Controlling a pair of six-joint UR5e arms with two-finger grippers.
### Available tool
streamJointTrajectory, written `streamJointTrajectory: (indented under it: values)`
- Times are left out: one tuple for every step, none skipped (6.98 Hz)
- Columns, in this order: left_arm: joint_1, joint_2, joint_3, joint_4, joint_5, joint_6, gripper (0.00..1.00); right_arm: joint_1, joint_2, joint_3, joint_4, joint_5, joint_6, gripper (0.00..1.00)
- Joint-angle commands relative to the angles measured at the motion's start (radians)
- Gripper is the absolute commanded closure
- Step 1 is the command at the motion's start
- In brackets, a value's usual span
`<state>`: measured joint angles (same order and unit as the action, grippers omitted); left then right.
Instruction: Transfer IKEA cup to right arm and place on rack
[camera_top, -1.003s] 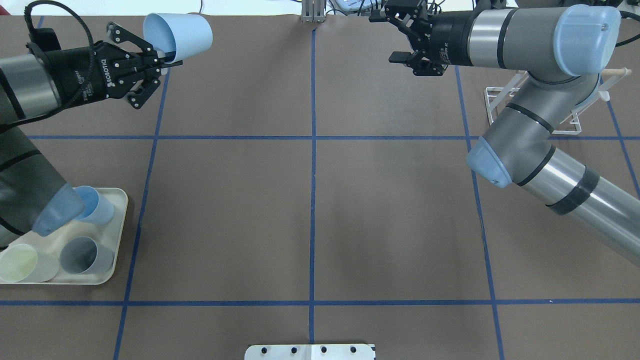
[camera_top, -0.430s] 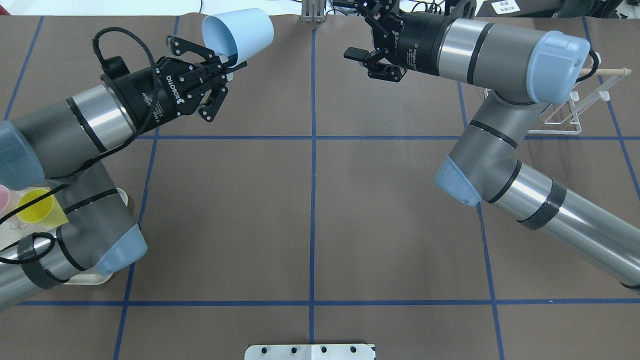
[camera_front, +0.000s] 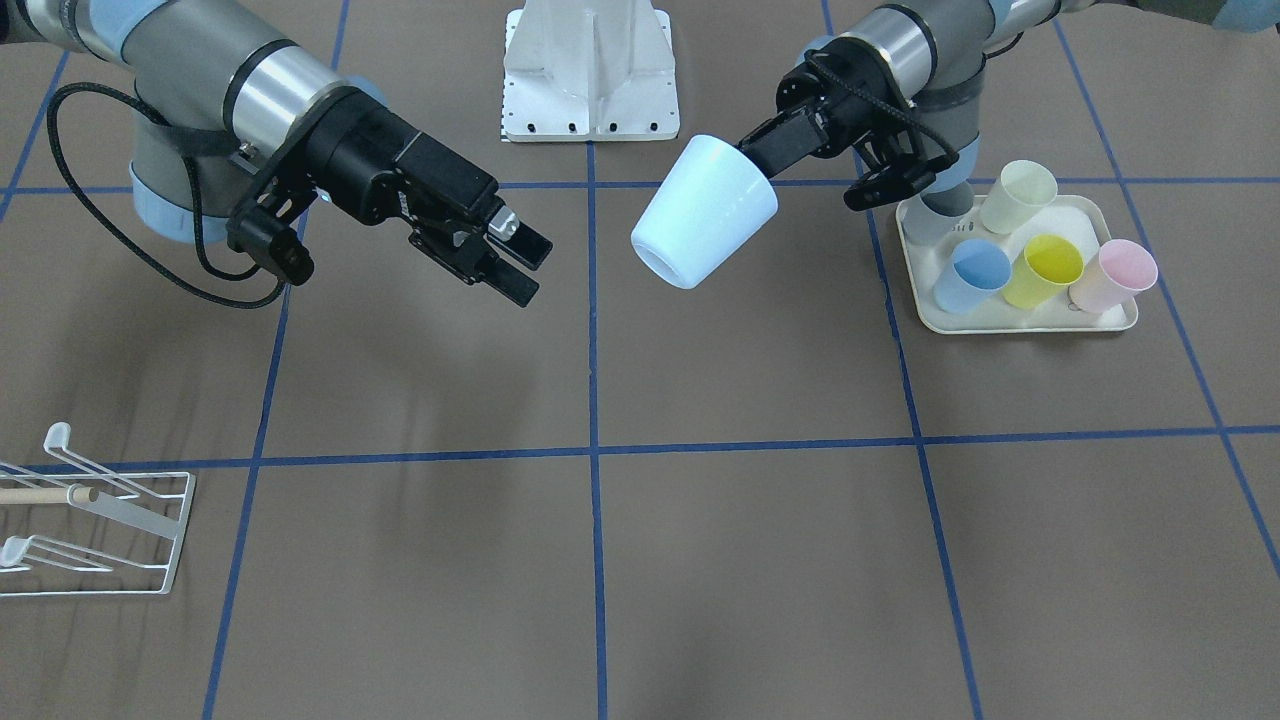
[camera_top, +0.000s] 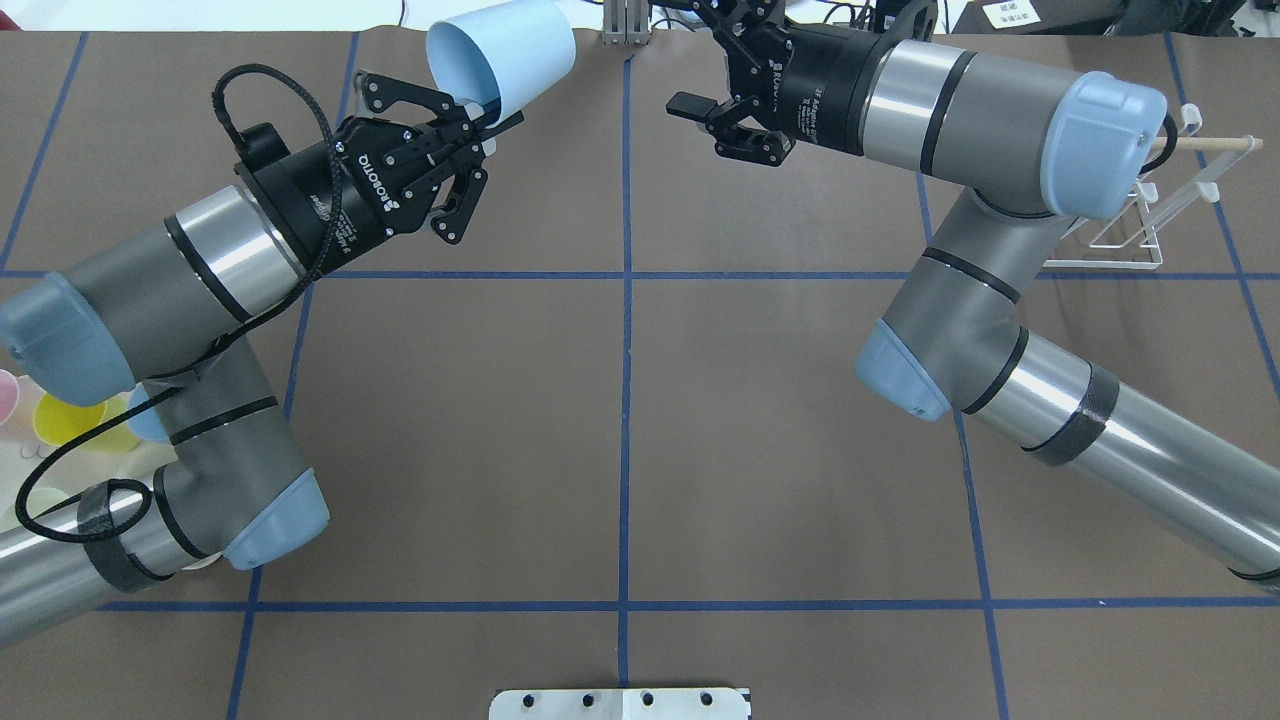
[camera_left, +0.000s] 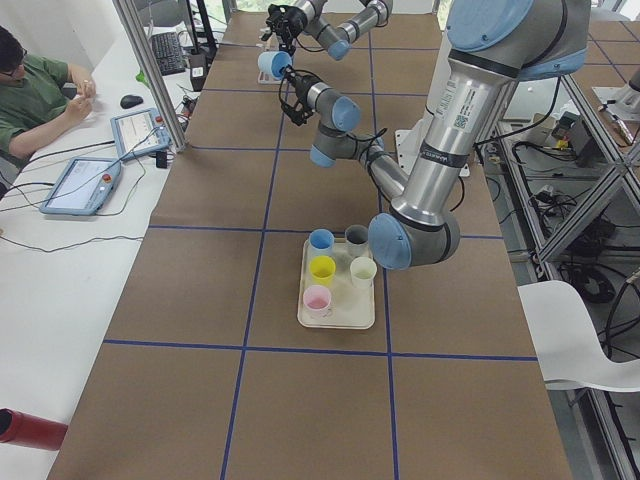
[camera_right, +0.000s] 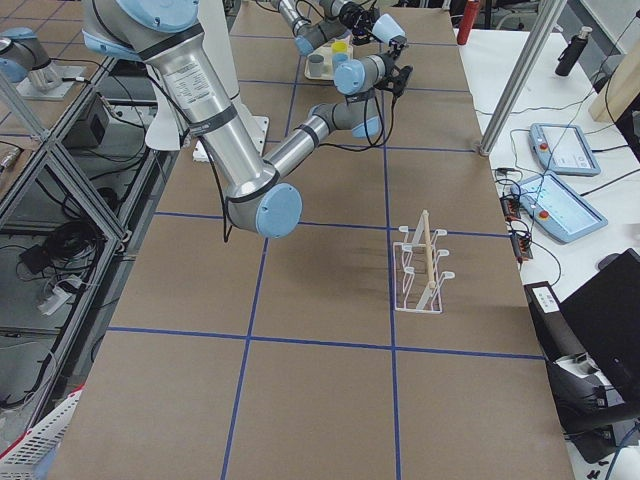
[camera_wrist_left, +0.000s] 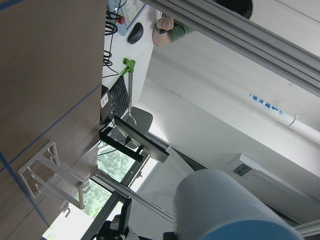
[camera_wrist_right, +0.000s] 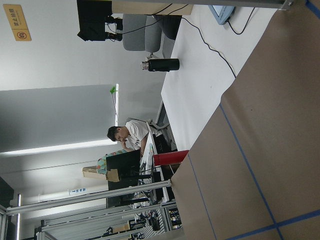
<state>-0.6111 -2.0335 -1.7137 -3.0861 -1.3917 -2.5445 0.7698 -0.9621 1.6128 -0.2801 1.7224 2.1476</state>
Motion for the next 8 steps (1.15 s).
streamJointTrajectory:
  values:
    - [0.017,-0.019,0.022,-0.006,0.005,0.004,1.00,-0.007,0.011,-0.005,0.001,-0.001,0.001,0.01]
    - [0.037,-0.043,0.029,-0.003,0.010,0.009,1.00,-0.012,0.016,-0.007,0.001,-0.001,0.001,0.01]
    - [0.053,-0.054,0.046,-0.005,0.040,0.012,1.00,-0.018,0.019,-0.007,0.001,-0.001,0.001,0.01]
    - [0.056,-0.059,0.046,-0.003,0.042,0.012,1.00,-0.029,0.019,-0.007,0.001,-0.001,0.001,0.01]
    - [0.056,-0.065,0.046,-0.002,0.043,0.012,1.00,-0.033,0.020,-0.007,0.001,-0.001,0.001,0.01]
    - [0.056,-0.080,0.048,0.004,0.045,0.012,1.00,-0.038,0.020,-0.007,0.001,-0.003,0.001,0.01]
    - [0.062,-0.083,0.058,0.004,0.046,0.012,1.00,-0.041,0.020,-0.007,0.001,-0.004,0.001,0.01]
    - [0.066,-0.083,0.069,0.003,0.060,0.012,1.00,-0.041,0.020,-0.007,0.001,-0.004,0.001,0.01]
